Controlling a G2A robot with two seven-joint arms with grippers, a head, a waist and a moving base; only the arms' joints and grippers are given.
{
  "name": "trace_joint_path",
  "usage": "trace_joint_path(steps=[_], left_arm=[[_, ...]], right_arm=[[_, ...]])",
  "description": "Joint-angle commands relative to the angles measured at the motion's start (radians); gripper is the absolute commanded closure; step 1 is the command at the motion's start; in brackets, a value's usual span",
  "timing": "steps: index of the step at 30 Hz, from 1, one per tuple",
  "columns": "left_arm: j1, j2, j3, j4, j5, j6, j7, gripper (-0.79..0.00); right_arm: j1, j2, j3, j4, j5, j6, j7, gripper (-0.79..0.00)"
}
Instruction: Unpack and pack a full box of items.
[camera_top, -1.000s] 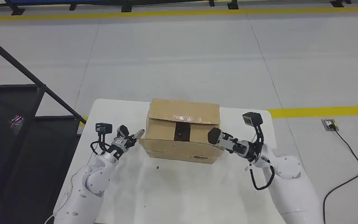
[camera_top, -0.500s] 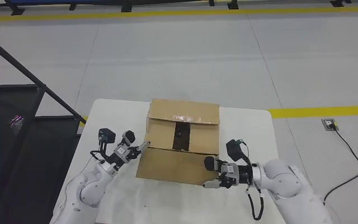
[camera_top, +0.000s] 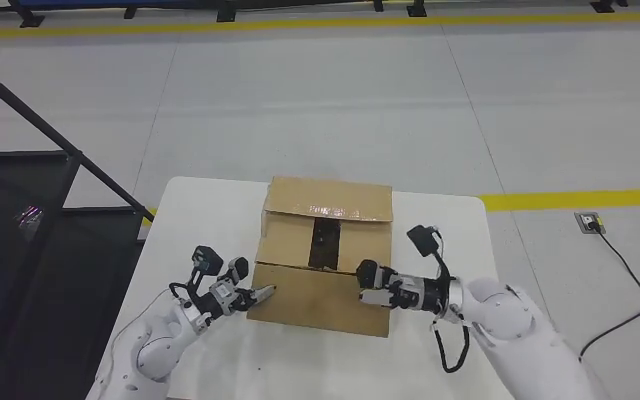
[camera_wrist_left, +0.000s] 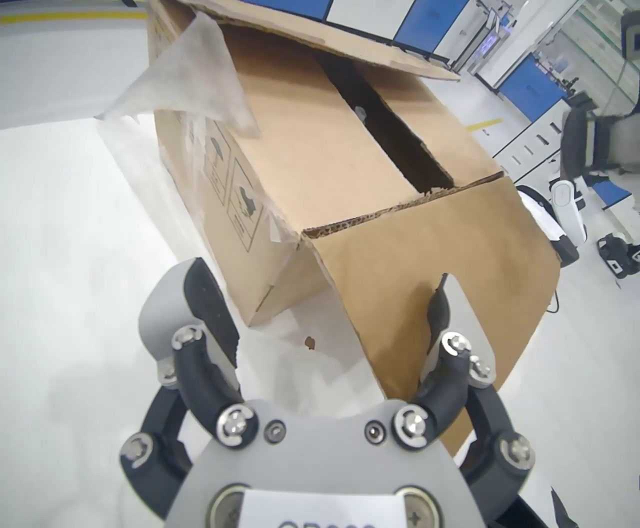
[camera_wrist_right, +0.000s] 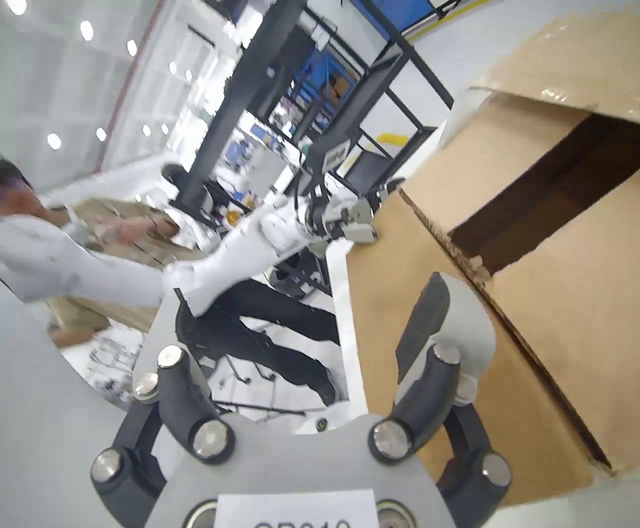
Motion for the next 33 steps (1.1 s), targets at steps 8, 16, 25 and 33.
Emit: trace_joint_path(steps=[8, 16, 25, 33], left_arm=[[0.006, 0.002, -0.006, -0.013, 0.049, 0.039, 0.041, -0.785], [0.017, 0.003, 0.001, -0.027, 0.056, 0.037, 0.041, -0.785], [0.026, 0.010, 0.001, -0.035, 0.063, 0.010, 0.055, -0.785], [0.018, 0.015, 0.005, -0.030, 0.064, 0.003, 0.058, -0.785]], right_arm=[[0.037, -0.001, 0.011, 0.027, 0.081, 0.030, 0.022, -0.785], [0.076, -0.023, -0.036, 0.063, 0.083, 0.253, -0.161, -0.785], [0.189, -0.054, -0.092, 0.205, 0.147, 0.476, -0.171, -0.785], [0.263, -0.086, -0.122, 0.316, 0.190, 0.493, -0.248, -0.785]])
